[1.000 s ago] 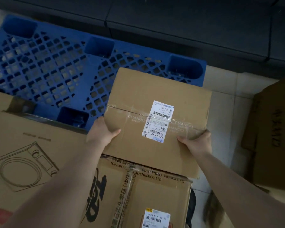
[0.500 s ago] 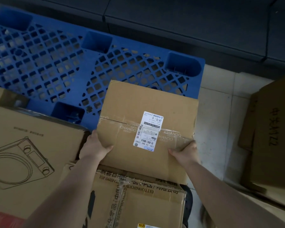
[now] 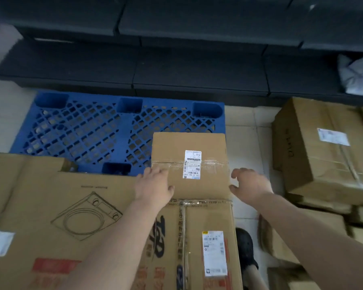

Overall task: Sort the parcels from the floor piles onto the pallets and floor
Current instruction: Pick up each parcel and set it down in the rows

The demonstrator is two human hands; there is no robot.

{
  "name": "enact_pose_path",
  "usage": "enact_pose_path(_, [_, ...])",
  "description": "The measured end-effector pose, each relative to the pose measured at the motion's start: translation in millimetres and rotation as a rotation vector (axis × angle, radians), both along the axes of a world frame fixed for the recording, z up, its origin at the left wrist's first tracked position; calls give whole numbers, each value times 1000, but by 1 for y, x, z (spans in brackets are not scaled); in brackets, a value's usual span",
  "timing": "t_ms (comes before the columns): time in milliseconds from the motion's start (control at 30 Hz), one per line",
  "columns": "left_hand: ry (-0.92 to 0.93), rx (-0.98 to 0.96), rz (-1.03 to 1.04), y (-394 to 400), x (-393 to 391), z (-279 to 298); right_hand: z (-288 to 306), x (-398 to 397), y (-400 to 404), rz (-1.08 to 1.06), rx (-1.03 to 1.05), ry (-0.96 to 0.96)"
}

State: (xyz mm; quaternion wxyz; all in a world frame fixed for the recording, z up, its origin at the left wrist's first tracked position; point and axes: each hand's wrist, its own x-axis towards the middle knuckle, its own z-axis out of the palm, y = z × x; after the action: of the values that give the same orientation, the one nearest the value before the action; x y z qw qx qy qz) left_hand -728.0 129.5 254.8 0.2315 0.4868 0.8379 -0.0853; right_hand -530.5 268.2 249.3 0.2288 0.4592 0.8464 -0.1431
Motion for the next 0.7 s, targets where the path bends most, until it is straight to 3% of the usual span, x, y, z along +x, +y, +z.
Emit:
enact_pose_path(300, [-39, 97, -217, -48, 112, 163, 178, 91, -103, 148, 183, -8])
enact_pose_path(467, [-105, 136, -317, -85, 214, 230, 253, 191, -170, 59, 232, -50])
enact_pose_path(700, [-18, 266, -630, -127, 369, 295, 316, 336, -262, -190, 361, -10])
